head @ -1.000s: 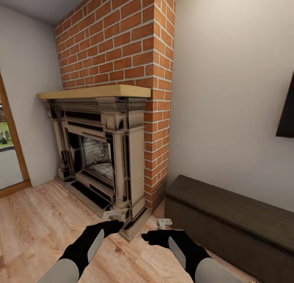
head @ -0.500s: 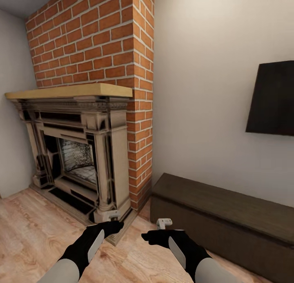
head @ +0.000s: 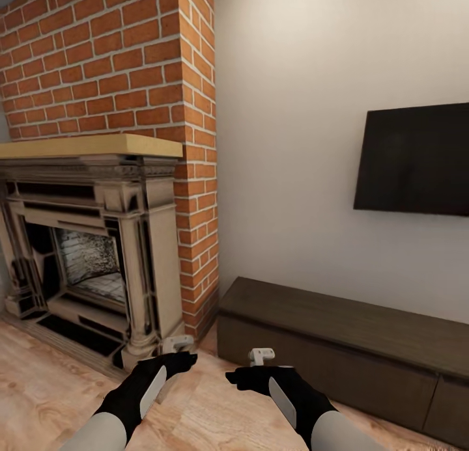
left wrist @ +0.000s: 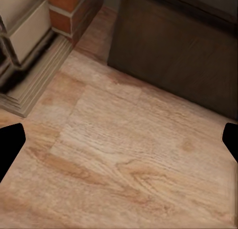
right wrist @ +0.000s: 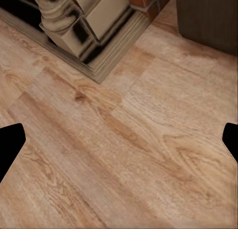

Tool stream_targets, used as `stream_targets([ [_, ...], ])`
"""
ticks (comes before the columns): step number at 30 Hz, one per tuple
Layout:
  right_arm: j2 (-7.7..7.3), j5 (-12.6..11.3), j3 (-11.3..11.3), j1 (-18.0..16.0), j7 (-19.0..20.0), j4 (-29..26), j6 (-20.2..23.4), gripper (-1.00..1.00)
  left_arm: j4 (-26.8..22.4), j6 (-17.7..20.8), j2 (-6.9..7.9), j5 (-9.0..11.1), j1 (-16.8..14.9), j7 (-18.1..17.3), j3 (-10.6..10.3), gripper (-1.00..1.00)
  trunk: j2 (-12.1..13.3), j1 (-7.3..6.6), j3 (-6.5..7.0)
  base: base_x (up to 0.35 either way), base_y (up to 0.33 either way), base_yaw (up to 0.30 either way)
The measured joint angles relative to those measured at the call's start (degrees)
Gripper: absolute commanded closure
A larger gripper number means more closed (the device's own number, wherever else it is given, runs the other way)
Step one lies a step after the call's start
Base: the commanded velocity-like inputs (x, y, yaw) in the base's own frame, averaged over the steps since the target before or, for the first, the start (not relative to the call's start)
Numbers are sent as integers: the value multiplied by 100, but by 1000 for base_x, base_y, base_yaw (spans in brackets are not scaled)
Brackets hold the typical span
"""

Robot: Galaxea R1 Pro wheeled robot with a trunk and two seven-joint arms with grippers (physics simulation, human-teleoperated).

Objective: Place each of the two pumpkins and all three candles from the living room inside a cabinet in the living room (use any cabinet), then make sure every cabinet is closed, and position the cauldron so it is next to a table in the living room.

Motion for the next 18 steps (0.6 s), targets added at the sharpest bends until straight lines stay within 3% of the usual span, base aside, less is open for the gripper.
stream_targets([
  [14,0,-15,-19,0,-7,-6,5,-100,13,-7,6,-10,1,0,1,-100,0,0,51,0,0,-258],
  [18,0,-254,-16,0,-15,-7,15,-100,13,-6,6,-10,-1,0,1,-100,0,0,52,0,0,-225],
])
